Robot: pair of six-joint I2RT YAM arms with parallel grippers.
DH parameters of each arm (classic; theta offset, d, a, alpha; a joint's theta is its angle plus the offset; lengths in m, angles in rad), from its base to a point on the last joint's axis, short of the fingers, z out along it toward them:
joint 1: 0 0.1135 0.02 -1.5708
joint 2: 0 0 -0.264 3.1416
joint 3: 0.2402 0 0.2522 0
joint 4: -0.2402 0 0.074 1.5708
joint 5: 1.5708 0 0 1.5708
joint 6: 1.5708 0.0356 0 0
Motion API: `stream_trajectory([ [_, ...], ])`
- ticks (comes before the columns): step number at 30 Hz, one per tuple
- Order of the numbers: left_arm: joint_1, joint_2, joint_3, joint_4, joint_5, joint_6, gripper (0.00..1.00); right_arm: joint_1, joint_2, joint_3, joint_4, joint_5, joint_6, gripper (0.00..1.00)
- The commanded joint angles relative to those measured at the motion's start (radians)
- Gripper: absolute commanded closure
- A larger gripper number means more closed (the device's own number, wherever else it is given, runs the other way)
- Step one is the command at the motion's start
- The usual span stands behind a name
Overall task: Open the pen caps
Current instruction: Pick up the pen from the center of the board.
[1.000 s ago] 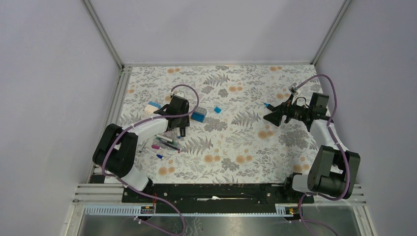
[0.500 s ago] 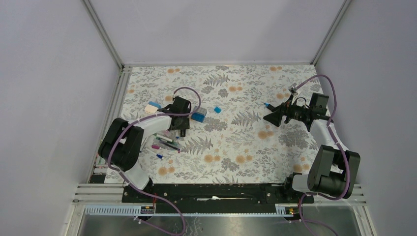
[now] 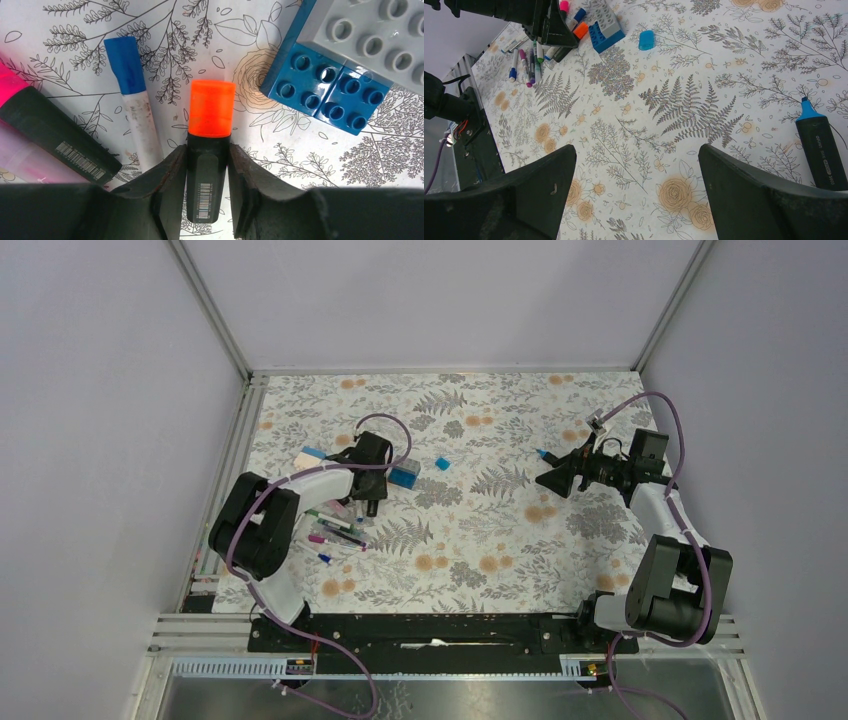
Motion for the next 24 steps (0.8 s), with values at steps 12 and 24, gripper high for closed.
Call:
stream_trajectory([
  [12,0.006,-0.112,0.015,-0.043,0.023,0.017,1.00,-0.003,0.001,0.009,-0.029,-0.067,-0.041,0.00],
  [24,0.007,-0.427,-0.179,0.329,0.485,-0.144,1.00,0.083,0.038,0.024,-0.048,-0.148,-0.014,0.01],
])
